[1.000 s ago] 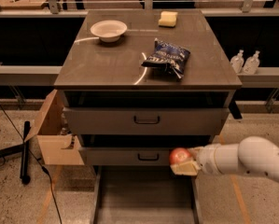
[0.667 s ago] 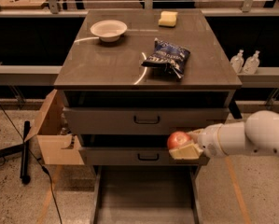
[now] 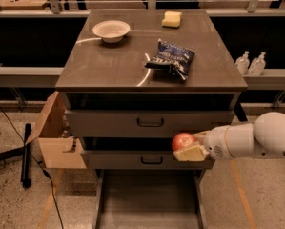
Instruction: Pick apple from bottom drawer and place on counter
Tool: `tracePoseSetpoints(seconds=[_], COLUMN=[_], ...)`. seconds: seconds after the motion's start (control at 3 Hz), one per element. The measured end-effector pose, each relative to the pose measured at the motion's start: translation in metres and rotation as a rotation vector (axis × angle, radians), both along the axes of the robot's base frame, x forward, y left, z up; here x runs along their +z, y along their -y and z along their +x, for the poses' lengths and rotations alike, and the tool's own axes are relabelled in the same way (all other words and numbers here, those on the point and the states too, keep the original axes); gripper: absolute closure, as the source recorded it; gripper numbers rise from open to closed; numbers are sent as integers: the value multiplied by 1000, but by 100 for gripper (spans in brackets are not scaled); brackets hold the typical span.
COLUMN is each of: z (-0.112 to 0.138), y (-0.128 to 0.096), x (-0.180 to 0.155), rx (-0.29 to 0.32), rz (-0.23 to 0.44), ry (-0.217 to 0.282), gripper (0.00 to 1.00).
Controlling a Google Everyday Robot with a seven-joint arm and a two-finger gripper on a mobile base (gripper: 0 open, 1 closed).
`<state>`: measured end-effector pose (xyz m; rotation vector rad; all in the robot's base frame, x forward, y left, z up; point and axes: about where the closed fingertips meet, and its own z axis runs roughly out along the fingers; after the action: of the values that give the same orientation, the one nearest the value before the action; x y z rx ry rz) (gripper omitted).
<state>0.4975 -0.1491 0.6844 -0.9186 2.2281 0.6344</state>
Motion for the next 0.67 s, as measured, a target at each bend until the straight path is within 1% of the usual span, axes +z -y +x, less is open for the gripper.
tracePoseSetpoints(seconds=[0.33, 0.67], z=[-1, -7], y=[17, 44], x=[39, 101], rx=[-39, -111], rz=[7, -18], ry=[38, 94], gripper=[100, 100])
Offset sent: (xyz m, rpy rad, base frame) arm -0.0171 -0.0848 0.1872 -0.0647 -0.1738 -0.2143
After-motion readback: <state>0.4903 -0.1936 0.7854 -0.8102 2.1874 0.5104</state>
